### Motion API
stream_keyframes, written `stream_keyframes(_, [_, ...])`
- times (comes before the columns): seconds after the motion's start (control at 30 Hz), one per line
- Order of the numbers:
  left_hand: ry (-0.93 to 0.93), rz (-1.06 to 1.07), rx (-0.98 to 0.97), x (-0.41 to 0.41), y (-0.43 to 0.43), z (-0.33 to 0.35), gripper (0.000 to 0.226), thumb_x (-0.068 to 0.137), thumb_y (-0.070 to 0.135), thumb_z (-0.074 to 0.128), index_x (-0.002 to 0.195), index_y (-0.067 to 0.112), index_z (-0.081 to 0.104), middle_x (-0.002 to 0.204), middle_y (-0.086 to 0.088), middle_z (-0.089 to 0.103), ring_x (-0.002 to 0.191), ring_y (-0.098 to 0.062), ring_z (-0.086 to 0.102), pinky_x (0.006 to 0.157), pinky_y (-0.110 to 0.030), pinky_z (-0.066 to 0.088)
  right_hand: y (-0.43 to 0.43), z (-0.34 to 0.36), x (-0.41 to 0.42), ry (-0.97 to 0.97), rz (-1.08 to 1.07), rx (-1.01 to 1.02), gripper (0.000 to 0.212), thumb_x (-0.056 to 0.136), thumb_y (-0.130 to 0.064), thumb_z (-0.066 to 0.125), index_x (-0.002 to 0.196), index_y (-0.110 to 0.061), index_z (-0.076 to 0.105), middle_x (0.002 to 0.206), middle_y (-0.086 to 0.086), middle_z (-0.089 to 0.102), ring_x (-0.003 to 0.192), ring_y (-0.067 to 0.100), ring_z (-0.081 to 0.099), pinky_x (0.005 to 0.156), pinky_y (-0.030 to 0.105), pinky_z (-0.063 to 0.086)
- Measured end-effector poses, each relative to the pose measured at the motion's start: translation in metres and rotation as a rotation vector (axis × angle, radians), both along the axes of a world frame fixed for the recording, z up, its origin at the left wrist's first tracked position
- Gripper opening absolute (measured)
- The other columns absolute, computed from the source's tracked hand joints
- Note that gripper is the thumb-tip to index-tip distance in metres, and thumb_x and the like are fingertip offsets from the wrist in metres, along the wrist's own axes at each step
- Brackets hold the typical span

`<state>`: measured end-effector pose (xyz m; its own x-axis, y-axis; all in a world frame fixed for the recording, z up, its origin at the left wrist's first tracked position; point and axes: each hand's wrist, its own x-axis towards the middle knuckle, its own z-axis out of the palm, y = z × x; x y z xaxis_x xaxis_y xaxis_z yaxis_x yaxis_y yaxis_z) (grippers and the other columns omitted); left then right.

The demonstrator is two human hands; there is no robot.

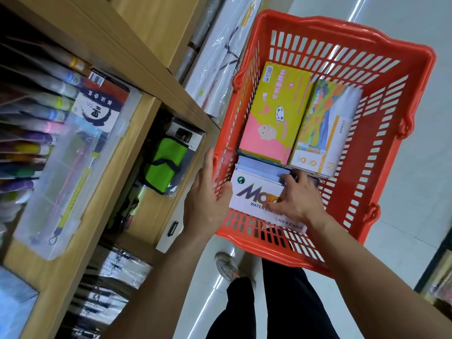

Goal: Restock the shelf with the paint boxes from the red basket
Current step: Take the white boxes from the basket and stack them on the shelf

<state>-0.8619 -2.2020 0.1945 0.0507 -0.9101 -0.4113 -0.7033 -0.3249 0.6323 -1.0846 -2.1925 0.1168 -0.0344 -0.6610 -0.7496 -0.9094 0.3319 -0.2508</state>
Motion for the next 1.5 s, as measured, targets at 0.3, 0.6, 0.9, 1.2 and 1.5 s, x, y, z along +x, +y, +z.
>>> stream_keyframes(0.3, [-0.030,0.001,-0.008,-0.002,0.003,0.000,0.078,0.091,0.041,0.051,0.156,0.052,0.009,0.154,0.005,0.051,0.127,-0.017,0.061,0.096,-0.040,0.055,0.003,-0.006,-0.002,0.032,0.028,-0.018,0.112,0.053,-0.085,0.070,0.143,-0.025,0.041,0.145,0.004,0.043,0.137,0.031,0.043,0.106,0.053,0.039])
stream_keyframes(0.6, [-0.049,0.018,-0.004,-0.004,0.001,0.004,0.078,0.089,0.044,0.051,0.155,0.052,0.011,0.153,0.005,0.052,0.125,-0.018,0.062,0.095,-0.044,0.056,-0.008,-0.010,-0.006,0.033,0.020,0.112,0.131,0.043,-0.098,0.053,0.152,-0.029,0.036,0.152,0.010,0.038,0.142,0.036,0.039,0.112,0.056,0.035])
stream_keyframes(0.9, [-0.066,0.028,-0.013,-0.006,0.003,0.003,0.079,0.087,0.045,0.052,0.154,0.054,0.011,0.151,0.005,0.053,0.122,-0.020,0.064,0.092,-0.043,0.057,-0.008,-0.015,-0.007,0.097,0.092,0.093,0.141,0.040,-0.100,0.054,0.158,-0.027,0.025,0.162,0.007,0.034,0.150,0.035,0.030,0.118,0.056,0.028])
stream_keyframes(1.2, [-0.059,0.017,-0.012,-0.005,0.003,0.000,0.077,0.085,0.055,0.045,0.153,0.054,0.009,0.148,0.006,0.056,0.118,-0.019,0.066,0.090,-0.040,0.057,-0.008,-0.021,-0.010,0.011,0.082,0.153,0.131,0.045,-0.093,0.062,0.154,-0.028,0.029,0.151,0.008,0.047,0.135,0.034,0.050,0.107,0.053,0.044])
stream_keyframes(1.5, [-0.092,0.023,-0.053,-0.003,0.003,-0.005,0.074,0.087,0.052,0.050,0.152,0.053,0.013,0.147,0.006,0.057,0.122,-0.020,0.064,0.088,-0.036,0.051,-0.015,-0.010,-0.014,0.034,0.185,0.159,0.106,0.044,-0.094,0.055,0.126,-0.027,0.053,0.136,0.011,0.045,0.132,0.037,0.040,0.108,0.052,0.034])
